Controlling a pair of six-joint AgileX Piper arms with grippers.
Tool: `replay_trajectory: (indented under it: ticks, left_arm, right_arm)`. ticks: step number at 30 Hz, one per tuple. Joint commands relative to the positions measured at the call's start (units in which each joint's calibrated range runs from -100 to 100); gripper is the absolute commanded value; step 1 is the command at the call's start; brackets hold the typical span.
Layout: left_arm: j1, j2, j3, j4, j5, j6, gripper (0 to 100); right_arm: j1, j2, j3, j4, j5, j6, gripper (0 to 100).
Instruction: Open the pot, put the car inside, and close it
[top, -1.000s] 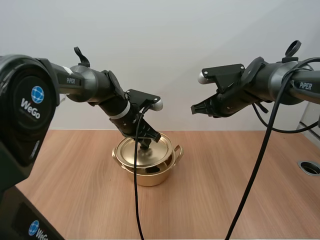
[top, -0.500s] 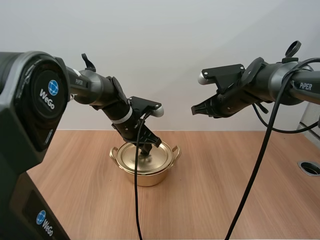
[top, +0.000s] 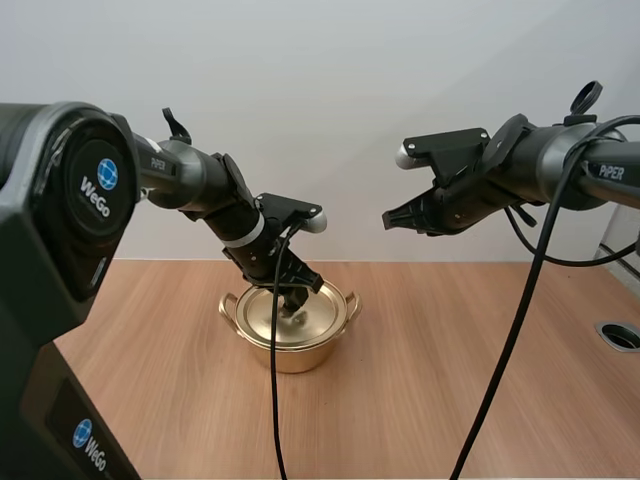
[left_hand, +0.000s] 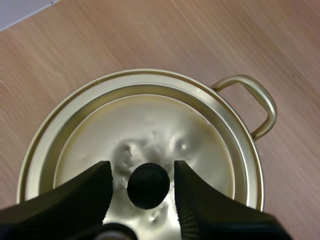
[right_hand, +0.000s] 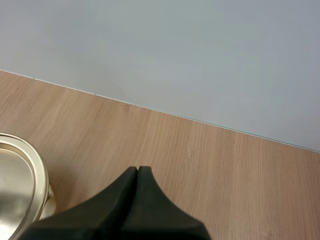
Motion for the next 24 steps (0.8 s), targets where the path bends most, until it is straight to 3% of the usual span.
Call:
replay_trajectory:
  ticks: [1, 3, 6, 7, 14, 18, 24]
  left_arm:
    - [0.02, -1.11, -1.02, 0.18, -0.09, -0.47, 60]
    - [0.02, -2.9, -2.55, 0.18, -0.09, -1.19, 43]
    - [0.02, -7.21, -4.62, 0.53, -0.09, -1.72, 3]
    - [0.02, -8.85, -5.3, 0.64, -0.09, -2.15, 0]
    - [0.02, -21.19, -7.31, 2.09, -1.17, -2.42, 0]
    - [0.02, -28.17, -7.31, 1.52, 0.04, -2.72, 0]
    - [0.1, -37.62, -6.81, -1.27, 12.76, -9.65, 0]
  right_arm:
    - [-0.01, -0.01, 0.0, 0.35, 0.03, 0.47, 0]
    - [-0.01, -0.01, 0.0, 0.36, 0.03, 0.9, 0]
    - [-0.01, -0.01, 0.0, 0.36, 0.34, 3.07, 0]
    - [-0.01, -0.01, 0.0, 0.36, 1.38, 3.72, 0]
    - [-0.01, -0.5, -0.03, 4.57, 10.45, 8.36, 0]
    - [0.81, -3.54, 0.01, 7.89, 11.72, 3.89, 0]
    - [3.38, -15.78, 1.86, 8.15, 9.85, 1.01, 0]
